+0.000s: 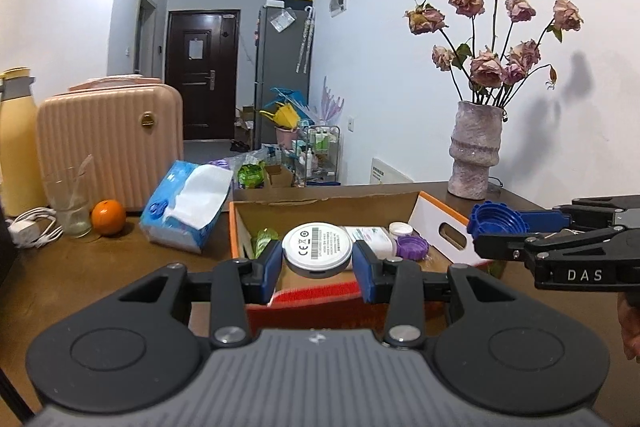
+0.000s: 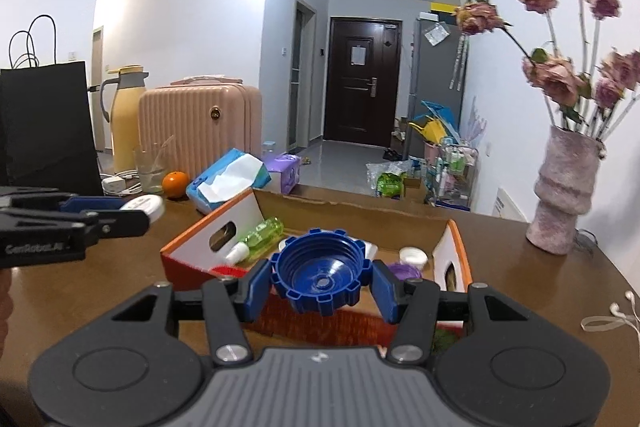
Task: Organize rigid objects
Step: 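Drop the white disc into the box with the left tool while the right tool drops the blue cap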
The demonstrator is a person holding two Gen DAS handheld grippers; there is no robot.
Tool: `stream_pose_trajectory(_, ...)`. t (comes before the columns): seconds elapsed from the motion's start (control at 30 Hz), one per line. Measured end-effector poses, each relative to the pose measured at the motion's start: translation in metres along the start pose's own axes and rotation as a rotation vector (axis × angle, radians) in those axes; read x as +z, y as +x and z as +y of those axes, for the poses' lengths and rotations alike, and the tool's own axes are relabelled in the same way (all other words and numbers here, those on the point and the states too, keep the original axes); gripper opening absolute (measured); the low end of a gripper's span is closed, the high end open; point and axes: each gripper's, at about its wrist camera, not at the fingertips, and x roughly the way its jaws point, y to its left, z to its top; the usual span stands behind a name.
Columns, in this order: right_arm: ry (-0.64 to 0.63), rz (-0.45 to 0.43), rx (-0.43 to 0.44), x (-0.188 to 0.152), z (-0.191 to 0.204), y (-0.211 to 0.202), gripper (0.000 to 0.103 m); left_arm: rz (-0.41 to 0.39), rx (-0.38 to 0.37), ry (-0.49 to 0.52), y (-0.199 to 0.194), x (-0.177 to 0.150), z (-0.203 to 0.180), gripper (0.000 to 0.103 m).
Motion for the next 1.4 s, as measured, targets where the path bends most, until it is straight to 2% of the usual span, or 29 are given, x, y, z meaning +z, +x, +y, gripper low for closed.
stream_pose_trajectory(0.27,-0.051,0.073,0.079,0.025,-0.010,0.076,0.053,0.099,-0.044,0.005,0.082,0.013,0.018,0.039)
stream_pose_trajectory(0.5,-0.038,0.260,0.167,0.029,-0.015,0.162,0.053,0.259,-0.079,-0.059,0.152,0.005,0.044,0.040)
stream_pose_trajectory(0.67,-0.058,0.400,0.215,0.024,-0.011,0.208,0.053,0.306,-0.098,-0.047,0.173,0.003,0.051,0.039)
stream_pose_trajectory(0.77,-0.050,0.430,0.231,0.021,-0.009,0.221,0.055,0.320,-0.107,-0.054,0.178,0.004,0.056,0.041)
stream_pose_trajectory(1.0,-0.042,0.408,0.231,0.027,-0.013,0.214,0.060,0.326,-0.083,-0.066,0.171,0.007,0.058,0.052)
stream_pose_trajectory(1.07,-0.042,0.395,0.217,0.032,-0.017,0.205,0.060,0.323,-0.077,-0.067,0.165,0.010,0.058,0.062)
stream_pose_trajectory(1.33,-0.021,0.332,0.127,0.050,-0.040,0.144,0.062,0.260,-0.053,-0.029,0.117,0.026,0.042,0.074)
stream_pose_trajectory(1.4,-0.038,0.292,0.102,0.051,-0.042,0.121,0.065,0.242,-0.041,-0.024,0.103,0.030,0.037,0.075)
